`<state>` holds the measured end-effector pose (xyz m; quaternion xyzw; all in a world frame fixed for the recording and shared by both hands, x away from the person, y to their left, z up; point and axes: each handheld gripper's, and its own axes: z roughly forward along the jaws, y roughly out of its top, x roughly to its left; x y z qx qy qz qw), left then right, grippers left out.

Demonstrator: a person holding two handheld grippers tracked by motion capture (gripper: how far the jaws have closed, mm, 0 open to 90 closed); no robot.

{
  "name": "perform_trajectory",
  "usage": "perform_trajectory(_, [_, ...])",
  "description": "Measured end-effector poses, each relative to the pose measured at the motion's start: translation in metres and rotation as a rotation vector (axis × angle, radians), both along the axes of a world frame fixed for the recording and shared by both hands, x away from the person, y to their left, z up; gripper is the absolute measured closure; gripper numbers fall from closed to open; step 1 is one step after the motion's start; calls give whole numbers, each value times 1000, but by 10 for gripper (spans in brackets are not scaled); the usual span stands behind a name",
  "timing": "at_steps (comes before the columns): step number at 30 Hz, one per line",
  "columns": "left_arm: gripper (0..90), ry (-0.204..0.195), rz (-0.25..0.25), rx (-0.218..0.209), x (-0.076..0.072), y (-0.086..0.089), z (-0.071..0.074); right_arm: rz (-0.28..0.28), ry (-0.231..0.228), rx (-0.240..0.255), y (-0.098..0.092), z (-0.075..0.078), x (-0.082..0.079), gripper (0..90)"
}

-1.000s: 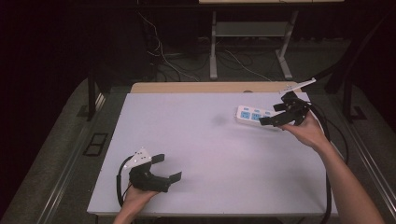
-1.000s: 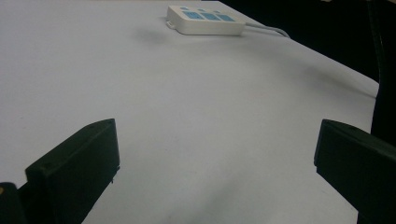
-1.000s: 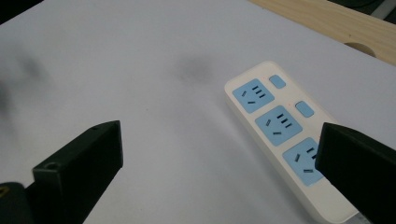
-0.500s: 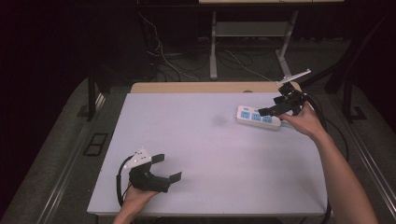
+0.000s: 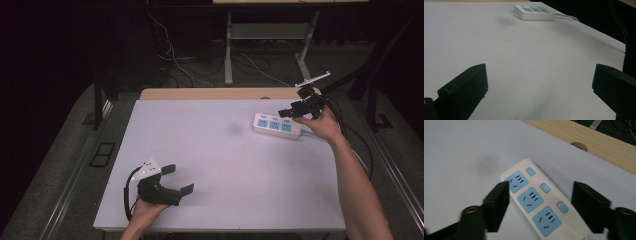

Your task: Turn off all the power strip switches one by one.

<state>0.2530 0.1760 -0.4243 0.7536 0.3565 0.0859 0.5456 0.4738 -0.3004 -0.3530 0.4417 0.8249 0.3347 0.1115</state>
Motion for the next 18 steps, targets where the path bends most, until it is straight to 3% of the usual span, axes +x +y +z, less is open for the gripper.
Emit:
perform_trajectory(1, [0,0,0,0,0,0,0,4,9,6,-2,-2,2,411])
perform_trajectory(2, [0,0,-2,0,0,0,0,4,9,6,-2,-2,2,411])
perform_trajectory(6, [0,-1,-4,1,0,-1,0,0,27,6,-5,-9,7,579])
perform_trajectory(12, [0,-2,-2,2,0,0,0,-13,36,2,-7,-14,11,705])
perform_trajectory(14, [0,-2,-3,2,0,0,0,-18,56,8,-8,-17,13,799])
perform_trajectory(18, [0,-3,-4,1,0,-1,-1,-25,71,-1,-8,-23,15,898])
